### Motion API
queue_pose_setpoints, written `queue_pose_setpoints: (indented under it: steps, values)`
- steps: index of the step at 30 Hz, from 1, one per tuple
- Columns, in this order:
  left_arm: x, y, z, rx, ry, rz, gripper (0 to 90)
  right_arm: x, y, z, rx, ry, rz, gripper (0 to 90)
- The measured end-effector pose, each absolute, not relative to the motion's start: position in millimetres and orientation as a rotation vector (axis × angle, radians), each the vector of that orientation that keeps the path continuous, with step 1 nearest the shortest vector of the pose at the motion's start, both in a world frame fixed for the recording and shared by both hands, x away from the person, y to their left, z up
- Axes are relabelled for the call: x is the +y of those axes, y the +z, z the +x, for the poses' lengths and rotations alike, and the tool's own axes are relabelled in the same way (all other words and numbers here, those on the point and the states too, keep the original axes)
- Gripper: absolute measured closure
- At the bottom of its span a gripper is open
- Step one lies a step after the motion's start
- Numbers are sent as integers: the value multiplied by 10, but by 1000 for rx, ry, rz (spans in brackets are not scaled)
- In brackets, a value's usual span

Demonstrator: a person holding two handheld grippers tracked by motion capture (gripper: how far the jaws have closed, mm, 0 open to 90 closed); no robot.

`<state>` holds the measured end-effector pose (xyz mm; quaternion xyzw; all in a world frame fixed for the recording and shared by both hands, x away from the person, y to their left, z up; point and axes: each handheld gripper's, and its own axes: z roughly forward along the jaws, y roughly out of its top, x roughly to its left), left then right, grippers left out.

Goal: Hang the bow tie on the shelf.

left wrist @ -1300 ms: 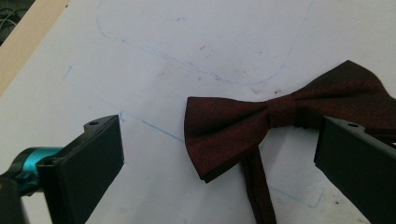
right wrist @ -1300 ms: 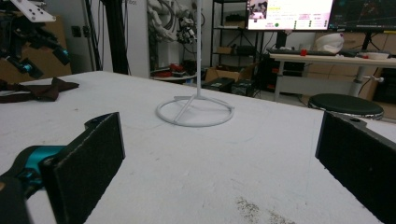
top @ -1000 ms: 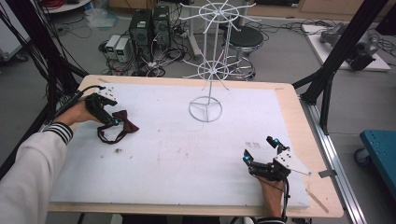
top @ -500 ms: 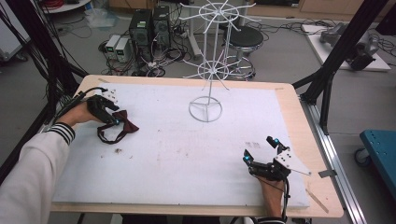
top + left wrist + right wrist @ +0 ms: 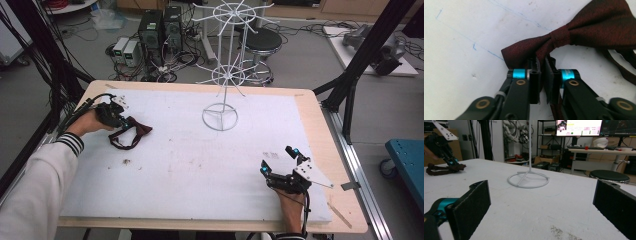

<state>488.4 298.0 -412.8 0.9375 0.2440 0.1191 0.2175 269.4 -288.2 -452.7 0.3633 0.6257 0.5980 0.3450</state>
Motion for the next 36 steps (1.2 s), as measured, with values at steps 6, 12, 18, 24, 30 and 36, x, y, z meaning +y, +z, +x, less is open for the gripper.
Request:
queue_pose_setpoints:
  steps: [6,12,18,24,30,36]
  values:
    - [2958,-4109,4863,680,348,2613,852,-2884,-4527,2695,1624,1555,946,5]
    - [2962,-4061,4840,707,322,2597,851,-2884,-4527,2695,1624,1556,947,5]
    - [2937,-3990,4803,810,324,2565,852,-2884,-4527,2696,1624,1555,942,5]
    - [2900,-3896,4713,903,323,2514,853,-2879,-4525,2695,1629,1549,935,5]
    - [2925,-3768,4571,946,327,2445,853,-2862,-4522,2689,1641,1540,910,5]
    - [2893,-3603,4440,927,360,2403,853,-2898,-4519,2700,1634,1565,927,5]
